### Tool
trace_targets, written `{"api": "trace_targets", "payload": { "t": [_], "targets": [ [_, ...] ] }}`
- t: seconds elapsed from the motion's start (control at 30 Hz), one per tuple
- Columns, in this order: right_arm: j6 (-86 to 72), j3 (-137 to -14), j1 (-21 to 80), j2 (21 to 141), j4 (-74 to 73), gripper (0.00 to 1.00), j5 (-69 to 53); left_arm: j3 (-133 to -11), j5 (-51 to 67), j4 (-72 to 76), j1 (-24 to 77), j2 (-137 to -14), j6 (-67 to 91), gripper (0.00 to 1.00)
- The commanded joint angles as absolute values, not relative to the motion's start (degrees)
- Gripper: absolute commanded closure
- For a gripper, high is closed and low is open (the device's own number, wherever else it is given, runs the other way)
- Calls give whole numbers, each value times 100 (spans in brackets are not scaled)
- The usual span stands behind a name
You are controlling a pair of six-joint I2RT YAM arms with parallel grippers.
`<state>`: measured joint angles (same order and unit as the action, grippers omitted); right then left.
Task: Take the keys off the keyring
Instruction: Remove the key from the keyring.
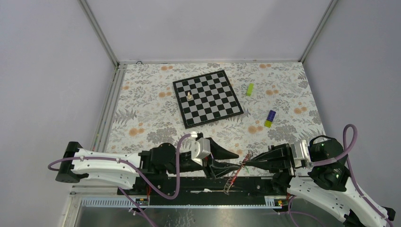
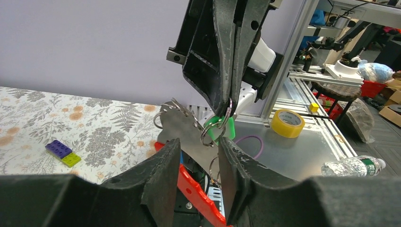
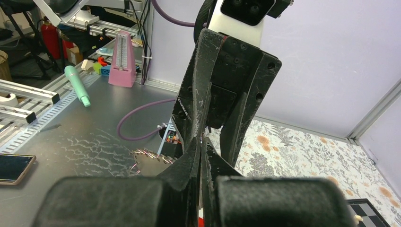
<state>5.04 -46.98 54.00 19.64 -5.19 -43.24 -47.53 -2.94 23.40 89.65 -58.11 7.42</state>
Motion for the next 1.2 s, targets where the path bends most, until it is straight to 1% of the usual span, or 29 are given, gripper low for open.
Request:
{"api": "trace_targets", "payload": {
  "t": [0.0,0.27,0.43,0.53,0.67,0.77,0.93,1.0,1.07,1.1,1.17],
  "targets": [
    [472,-4711,5388,1943,-61,100,-4410,-4972,-28,2663,8982,-5881,789,62],
    [533,-4704,5388,1942,-78,100,-4359,-5001,166,2674,8982,-5889,817,71],
    [500,-4693,5388,1963,-57,100,-4413,-4996,167,2759,8982,-5890,795,72],
    [465,-4686,5388,1969,-56,100,-4470,-4943,109,2864,8981,-5883,783,72],
    [406,-4675,5388,1969,-57,100,-4521,-4849,23,3040,8982,-5868,787,66],
    [380,-4656,5388,1956,-61,100,-4536,-4817,22,3092,8982,-5871,791,66],
    [408,-4641,5392,1928,-59,100,-4502,-4818,50,3071,8982,-5871,812,76],
    [418,-4641,5388,1918,-61,100,-4472,-4829,80,3044,8982,-5880,830,78],
    [429,-4645,5385,1903,-58,100,-4442,-4834,131,3012,8982,-5895,850,77],
    [426,-4649,5387,1892,-59,100,-4432,-4834,154,2999,8982,-5907,863,74],
    [416,-4654,5388,1877,157,100,-4421,-4827,179,2980,8983,-5919,885,61]
  ]
}}
